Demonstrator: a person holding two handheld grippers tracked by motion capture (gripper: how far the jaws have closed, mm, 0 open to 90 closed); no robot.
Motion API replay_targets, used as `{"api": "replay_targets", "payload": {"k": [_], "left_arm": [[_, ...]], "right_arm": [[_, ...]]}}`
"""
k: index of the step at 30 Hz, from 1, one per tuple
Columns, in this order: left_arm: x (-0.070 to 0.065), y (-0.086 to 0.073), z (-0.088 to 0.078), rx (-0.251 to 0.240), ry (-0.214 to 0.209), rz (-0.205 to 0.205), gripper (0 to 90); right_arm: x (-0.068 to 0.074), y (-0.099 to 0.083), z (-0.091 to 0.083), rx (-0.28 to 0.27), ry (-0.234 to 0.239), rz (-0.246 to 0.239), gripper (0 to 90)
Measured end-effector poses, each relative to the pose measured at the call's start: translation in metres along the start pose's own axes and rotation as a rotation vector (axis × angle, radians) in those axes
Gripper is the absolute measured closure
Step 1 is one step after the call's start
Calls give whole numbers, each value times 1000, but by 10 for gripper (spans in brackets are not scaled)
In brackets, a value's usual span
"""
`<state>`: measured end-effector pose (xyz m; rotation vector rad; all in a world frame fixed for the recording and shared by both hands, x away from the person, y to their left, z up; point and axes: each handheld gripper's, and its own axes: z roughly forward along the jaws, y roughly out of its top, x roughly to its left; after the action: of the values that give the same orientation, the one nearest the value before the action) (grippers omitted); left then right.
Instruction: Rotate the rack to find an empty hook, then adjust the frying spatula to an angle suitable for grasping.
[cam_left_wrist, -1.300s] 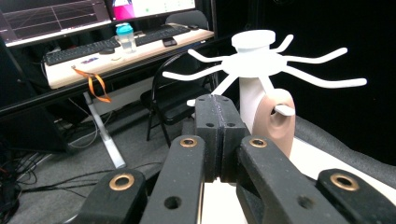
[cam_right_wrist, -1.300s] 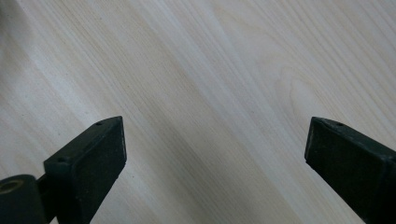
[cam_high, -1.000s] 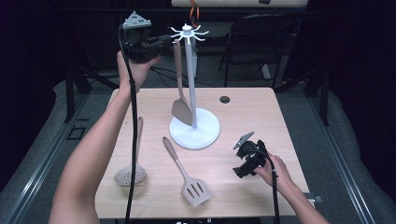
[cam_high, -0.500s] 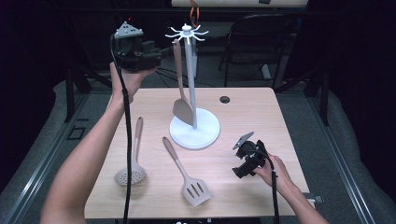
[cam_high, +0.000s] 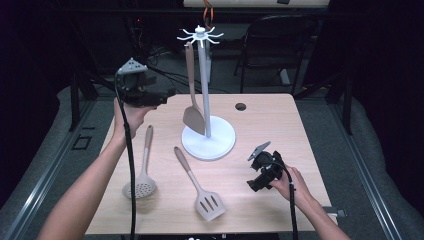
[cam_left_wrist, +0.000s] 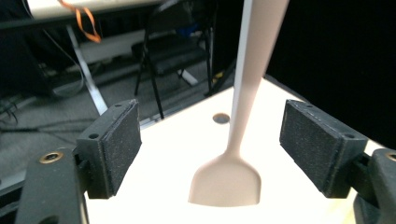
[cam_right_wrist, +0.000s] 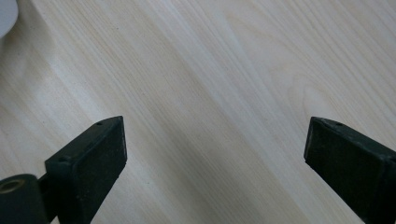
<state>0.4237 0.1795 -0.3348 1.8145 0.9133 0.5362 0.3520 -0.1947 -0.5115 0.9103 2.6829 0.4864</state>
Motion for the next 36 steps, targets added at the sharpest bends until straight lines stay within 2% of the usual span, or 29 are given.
{"api": "replay_targets", "payload": {"k": [2, 5, 7, 8, 10, 12, 13, 16, 18, 22, 25, 26, 29, 32, 34, 36], "left_arm": [[1, -17, 1, 17, -2, -23, 190], [0, -42, 5, 62, 12, -26, 172], [-1, -58, 6, 81, -1, -48, 160], [-3, -65, 7, 92, 7, -54, 157], [-9, -79, 10, 145, 13, -27, 149], [-12, -93, 11, 167, -7, -42, 142], [-14, -100, 12, 172, -8, -53, 140], [-17, -115, 16, 203, 7, -46, 133], [-18, -124, 17, 205, 2, -72, 128], [-18, -135, 20, 246, -2, -90, 128], [-19, -140, 18, 236, 0, -104, 129], [-19, -141, 17, 226, -9, -120, 135], [-20, -147, 17, 224, -36, -163, 139], [-20, -151, 17, 236, -36, -161, 139], [-20, -153, 17, 247, -31, -159, 141], [-19, -156, 18, 251, -18, -164, 148]], "right_arm": [[1, 0, 1, -9, 7, 9, 52], [3, 1, -1, -8, 9, 0, 52], [4, 2, -1, -7, 9, -5, 53], [5, 3, -1, -11, 14, -1, 53], [7, 4, -3, -11, 17, 2, 53], [9, 4, -4, -24, 27, 0, 53], [10, 5, -4, -25, 28, 6, 53], [12, 7, -4, -28, 34, 4, 53], [14, 7, -4, -31, 39, 2, 60], [17, 8, -5, -51, 40, 1, 123], [18, 8, -6, -46, 38, -8, 134], [19, 8, -5, -66, 42, -2, 138], [22, 9, -7, -79, 53, -4, 140], [28, 12, -10, -90, 61, -13, 161], [33, 13, -11, -100, 74, -17, 238], [37, 14, -13, -114, 125, -8, 346]]}}
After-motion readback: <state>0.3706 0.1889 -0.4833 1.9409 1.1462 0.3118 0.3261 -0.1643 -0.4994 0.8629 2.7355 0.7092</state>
